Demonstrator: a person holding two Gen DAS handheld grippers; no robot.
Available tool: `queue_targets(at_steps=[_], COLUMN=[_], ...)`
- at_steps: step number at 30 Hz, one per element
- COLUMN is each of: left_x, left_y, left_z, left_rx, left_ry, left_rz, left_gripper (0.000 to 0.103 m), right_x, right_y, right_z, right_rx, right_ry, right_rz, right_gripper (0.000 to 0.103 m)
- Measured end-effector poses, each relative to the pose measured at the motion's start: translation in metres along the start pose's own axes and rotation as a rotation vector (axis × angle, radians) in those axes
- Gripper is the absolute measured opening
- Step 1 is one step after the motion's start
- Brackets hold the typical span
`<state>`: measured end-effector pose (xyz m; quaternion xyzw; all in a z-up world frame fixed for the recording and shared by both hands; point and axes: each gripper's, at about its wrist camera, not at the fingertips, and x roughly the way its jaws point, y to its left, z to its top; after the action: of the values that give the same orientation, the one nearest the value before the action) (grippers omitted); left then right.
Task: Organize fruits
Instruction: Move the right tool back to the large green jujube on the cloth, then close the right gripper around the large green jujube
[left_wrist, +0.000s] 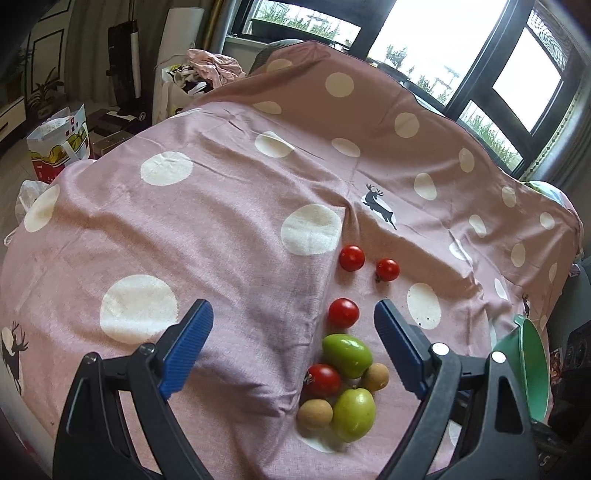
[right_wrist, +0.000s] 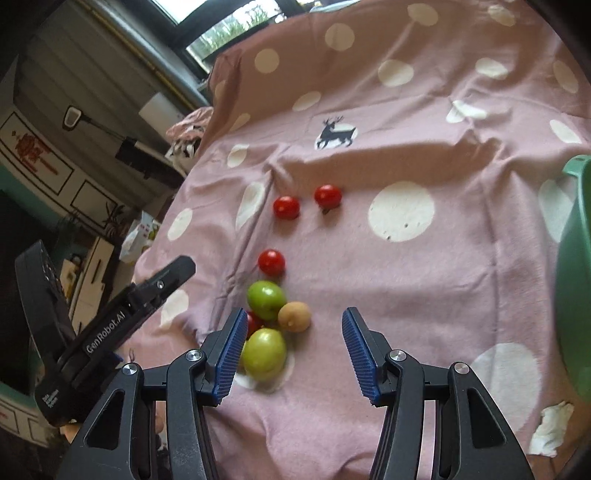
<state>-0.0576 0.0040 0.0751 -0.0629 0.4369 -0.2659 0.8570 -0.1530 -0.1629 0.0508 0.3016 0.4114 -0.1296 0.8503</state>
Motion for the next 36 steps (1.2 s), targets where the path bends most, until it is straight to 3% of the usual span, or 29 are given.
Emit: queue_targets(at_steps=[10,19,27,33,36], left_x=[0.001,0.001,0.001,0.002,0.005], left_y=[0.003,-0.003,-0.009,-0.020,-0.027], left_z=[0.001,-0.002,-0.004,-0.009,-0.012], left_rx=[-0.006,0.018,0.033,0.061,0.074], left_ry=[0.009,0.009,0.007,0.030,0.070], left_rz=[0.005,0.011,-0.003,-0.056,-0.126], left_gripper=[0.089,0.089,0.089,0.088,0.088], right_x=[0.042,0.061,0.052,0.033,0.026], right_y=[0.016,0.016,0.016,-0.010,-0.021], right_z=[-0.013,-0.016,-0.017,-0.010,-0.008], right_rx=[-0.014,-0.006,-0.039,0.005,0.000], right_ry=[0.130,0.171,0.154,0.130,0.128], right_rz=[0.050,0.050,0.032,0.013,-0.010], right_gripper=[0.047,0.039,0.038,0.038,0.038])
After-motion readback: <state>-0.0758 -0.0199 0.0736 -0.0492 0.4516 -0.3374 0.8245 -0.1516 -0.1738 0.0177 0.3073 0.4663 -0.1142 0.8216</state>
